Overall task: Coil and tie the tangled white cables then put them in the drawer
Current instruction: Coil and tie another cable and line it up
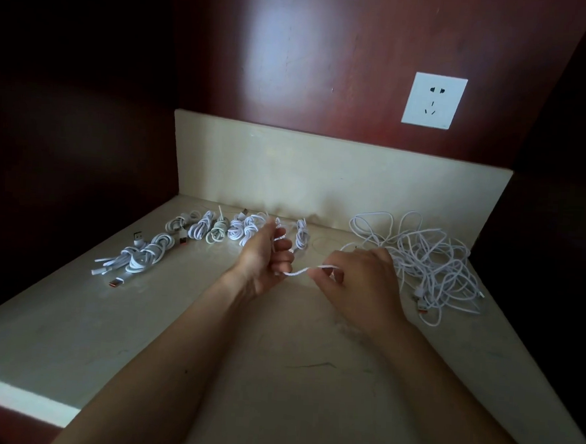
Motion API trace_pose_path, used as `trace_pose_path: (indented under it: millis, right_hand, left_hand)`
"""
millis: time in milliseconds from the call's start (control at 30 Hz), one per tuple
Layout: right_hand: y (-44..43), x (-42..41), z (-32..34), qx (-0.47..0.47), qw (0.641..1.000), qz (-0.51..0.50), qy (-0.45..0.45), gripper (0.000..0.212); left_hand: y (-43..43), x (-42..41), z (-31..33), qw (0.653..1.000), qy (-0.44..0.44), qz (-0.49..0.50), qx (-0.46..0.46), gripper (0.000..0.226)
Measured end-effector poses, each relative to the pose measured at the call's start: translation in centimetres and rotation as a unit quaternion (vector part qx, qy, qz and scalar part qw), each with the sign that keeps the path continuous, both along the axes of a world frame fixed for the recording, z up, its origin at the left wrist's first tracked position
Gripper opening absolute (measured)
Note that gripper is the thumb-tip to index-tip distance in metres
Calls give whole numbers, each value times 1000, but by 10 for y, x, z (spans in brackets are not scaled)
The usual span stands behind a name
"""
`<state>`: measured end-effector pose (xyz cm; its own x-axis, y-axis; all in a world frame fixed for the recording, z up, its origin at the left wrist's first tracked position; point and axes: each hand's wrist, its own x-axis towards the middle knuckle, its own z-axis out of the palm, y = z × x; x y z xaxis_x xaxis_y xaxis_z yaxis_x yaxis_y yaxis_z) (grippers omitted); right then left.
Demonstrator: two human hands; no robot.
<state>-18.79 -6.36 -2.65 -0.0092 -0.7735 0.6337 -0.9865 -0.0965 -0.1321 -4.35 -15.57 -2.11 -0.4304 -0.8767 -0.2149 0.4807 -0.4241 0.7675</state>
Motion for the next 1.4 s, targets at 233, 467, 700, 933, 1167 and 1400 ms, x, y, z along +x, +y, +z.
trace_pose_path:
  millis: [233, 467, 700, 933, 1167, 1400]
  right_hand:
    - [-6, 6, -1, -58, 997, -13, -40, 48]
    - [-2, -12, -6, -67, 995, 51, -48, 29]
    - [2, -9, -9, -16, 990, 58, -125, 23]
    - [5, -18, -7, -7, 983, -33, -179, 23]
    - [5, -14, -12, -32, 981, 4, -190, 10]
    - [6, -7, -17, -32, 981, 22, -189, 4]
  left_hand:
    - [7, 0, -3, 976, -160, -137, -58, 55]
    - [19, -6, -4, 921, -269, -271, -82, 45]
    - [26, -10, 4, 902, -269, -324, -96, 42]
    - [40, -19, 1, 901, -274, -249, -226, 46]
    - [25, -20, -7, 906, -280, 51, -312, 54]
    - [13, -11, -10, 958, -168, 62, -224, 55]
